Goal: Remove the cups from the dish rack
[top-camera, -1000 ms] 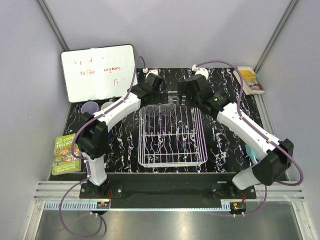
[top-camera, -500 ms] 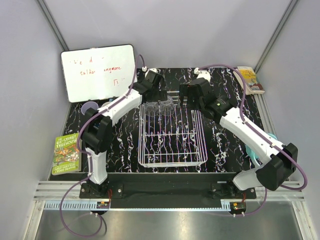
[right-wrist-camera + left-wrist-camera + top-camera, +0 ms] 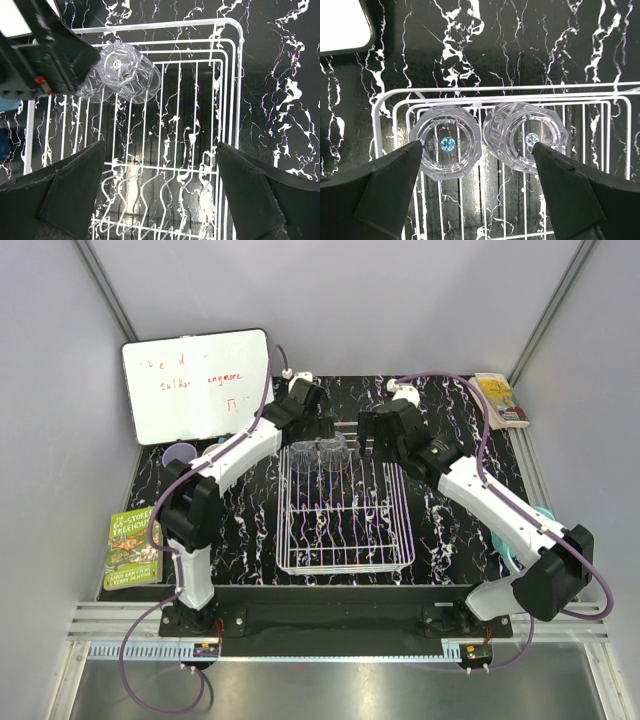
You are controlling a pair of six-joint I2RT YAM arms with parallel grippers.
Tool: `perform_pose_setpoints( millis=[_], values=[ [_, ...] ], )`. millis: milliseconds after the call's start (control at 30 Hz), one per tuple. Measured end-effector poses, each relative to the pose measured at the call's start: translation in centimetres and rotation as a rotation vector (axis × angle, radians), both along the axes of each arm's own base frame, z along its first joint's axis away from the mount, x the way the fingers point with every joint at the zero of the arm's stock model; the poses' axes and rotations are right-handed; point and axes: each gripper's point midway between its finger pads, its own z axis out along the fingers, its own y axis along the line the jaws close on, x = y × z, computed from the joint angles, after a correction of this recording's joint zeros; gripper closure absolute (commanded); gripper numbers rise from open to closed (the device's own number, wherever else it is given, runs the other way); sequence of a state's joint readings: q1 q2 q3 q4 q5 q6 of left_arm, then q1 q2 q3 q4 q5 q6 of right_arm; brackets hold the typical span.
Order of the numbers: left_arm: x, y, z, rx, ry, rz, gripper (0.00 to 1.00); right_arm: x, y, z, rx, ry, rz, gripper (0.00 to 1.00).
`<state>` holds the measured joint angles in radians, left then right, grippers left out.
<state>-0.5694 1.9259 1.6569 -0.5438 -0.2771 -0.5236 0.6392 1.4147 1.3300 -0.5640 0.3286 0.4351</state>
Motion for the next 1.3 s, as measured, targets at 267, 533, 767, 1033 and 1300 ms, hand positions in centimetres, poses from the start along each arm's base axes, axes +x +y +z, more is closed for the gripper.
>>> perform_pose_setpoints(
  millis=[267, 533, 767, 1033, 1300],
  values=[
    [-0.2, -1.1, 1.4, -0.020, -0.022, -0.023, 0.01, -0.1, -0.1, -0.1, -0.002, 0.001, -0.001, 0.00],
    [-0.7, -5.2, 3.0, -0.057, -0.054, -0.096, 0.01, -0.8, -0.6, 1.8, 0.028, -0.040, -0.002, 0.00],
    [-0.4, -5.5, -0.3, -0.038, 0.006, -0.089, 0.01, -1.1, -0.9, 2.6, 0.042, -0.059, -0.001, 0.00],
    [-0.2, -5.9, -2.8, -0.027, 0.053, -0.089, 0.01, -1.3, -1.1, 1.7, 0.028, -0.042, -0.002, 0.01],
    [0.5, -6.7, -4.3, -0.026, 0.070, -0.095, 0.03, -1.6, -1.3, 1.2, 0.021, -0.032, -0.002, 0.00]
  ],
)
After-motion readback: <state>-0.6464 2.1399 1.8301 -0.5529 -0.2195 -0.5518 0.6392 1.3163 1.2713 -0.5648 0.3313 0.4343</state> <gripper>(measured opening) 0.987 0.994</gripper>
